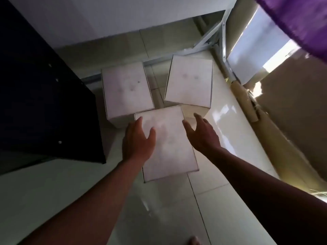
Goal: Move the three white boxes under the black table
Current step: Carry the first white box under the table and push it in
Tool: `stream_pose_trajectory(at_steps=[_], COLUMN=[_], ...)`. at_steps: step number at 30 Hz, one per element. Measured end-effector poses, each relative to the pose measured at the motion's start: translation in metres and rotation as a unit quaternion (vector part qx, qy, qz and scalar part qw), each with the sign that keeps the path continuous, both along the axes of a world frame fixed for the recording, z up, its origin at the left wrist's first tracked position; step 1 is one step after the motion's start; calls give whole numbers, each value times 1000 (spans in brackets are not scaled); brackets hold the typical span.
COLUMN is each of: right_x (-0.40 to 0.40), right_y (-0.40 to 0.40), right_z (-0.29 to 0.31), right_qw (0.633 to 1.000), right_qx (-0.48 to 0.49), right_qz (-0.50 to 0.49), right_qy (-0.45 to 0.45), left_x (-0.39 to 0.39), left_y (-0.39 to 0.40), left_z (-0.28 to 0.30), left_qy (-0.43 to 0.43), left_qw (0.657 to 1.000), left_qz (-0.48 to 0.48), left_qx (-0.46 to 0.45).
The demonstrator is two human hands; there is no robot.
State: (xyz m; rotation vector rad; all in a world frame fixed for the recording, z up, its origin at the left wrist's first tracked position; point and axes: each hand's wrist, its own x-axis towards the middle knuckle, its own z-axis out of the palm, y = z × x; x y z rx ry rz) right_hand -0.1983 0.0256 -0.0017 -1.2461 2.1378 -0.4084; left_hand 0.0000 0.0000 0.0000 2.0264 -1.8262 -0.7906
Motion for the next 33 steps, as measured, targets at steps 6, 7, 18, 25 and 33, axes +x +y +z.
stream_pose_trajectory(at_steps=[6,7,18,25,33], right_x=[2,2,-2,4,20], right_y=[-4,-4,3,9,37], right_z=[-89,-101,-143,-124,-10], right_qw=[998,997,978,974,977], right_qx=[-15,-22,-22,-15,-21], right_qz=[12,11,-61,-51,-46], right_qy=[-55,-68,-196,-221,-209], left_x=[-3,-2,-3,2,15], left_y=[-2,-3,0,7,34], left_z=[-84,-95,-134,-116,1], left_qy=[8,22,94,97,91], left_qw=[996,993,971,969,966], left_qz=[88,110,200,209,224], left_qx=[28,34,93,87,93])
